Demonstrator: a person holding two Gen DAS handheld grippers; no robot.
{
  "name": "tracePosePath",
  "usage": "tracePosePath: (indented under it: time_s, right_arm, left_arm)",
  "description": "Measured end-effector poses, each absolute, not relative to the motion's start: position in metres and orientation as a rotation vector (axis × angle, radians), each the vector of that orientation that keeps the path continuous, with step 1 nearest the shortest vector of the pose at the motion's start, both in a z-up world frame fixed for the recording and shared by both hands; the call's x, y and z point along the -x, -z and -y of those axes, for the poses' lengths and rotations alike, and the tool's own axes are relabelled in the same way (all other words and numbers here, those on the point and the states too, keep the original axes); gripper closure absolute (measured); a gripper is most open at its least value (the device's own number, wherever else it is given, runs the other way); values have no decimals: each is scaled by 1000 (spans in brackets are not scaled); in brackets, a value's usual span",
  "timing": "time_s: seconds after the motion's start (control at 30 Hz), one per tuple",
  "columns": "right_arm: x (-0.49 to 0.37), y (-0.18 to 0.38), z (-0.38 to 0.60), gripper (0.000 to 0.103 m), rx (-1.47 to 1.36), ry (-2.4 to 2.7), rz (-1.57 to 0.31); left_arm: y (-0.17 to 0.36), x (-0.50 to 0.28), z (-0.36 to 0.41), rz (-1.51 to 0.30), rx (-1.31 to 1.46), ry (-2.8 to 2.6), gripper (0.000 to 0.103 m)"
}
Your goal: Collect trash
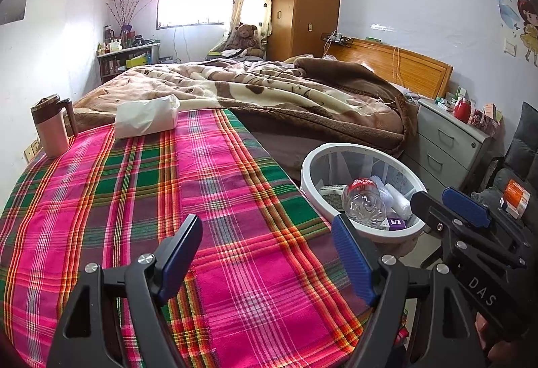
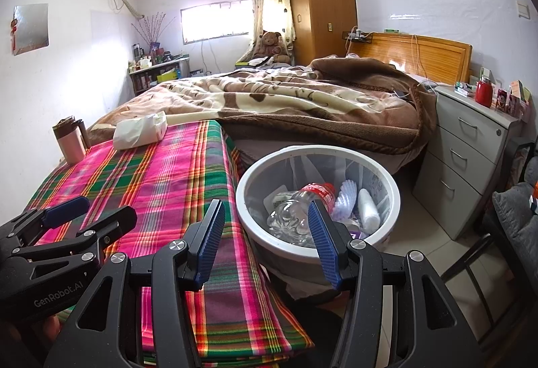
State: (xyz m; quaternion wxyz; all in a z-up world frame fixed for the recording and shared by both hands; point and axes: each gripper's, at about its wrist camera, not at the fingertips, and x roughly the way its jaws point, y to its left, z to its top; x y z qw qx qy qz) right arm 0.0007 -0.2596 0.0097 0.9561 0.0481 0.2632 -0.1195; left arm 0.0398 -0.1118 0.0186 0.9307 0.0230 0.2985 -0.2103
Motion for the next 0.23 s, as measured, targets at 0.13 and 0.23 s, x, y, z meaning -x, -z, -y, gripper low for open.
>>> tracePosePath:
  time_s: [0.13, 0.23]
  right_arm:
    - [0, -10, 259, 50, -98, 243, -536]
    - [-1, -10, 259, 50, -98, 243, -536]
  left_arm:
    - [-18, -40, 112, -611, -48, 429, 22]
    - [-18, -39, 110, -613, -48, 424, 22]
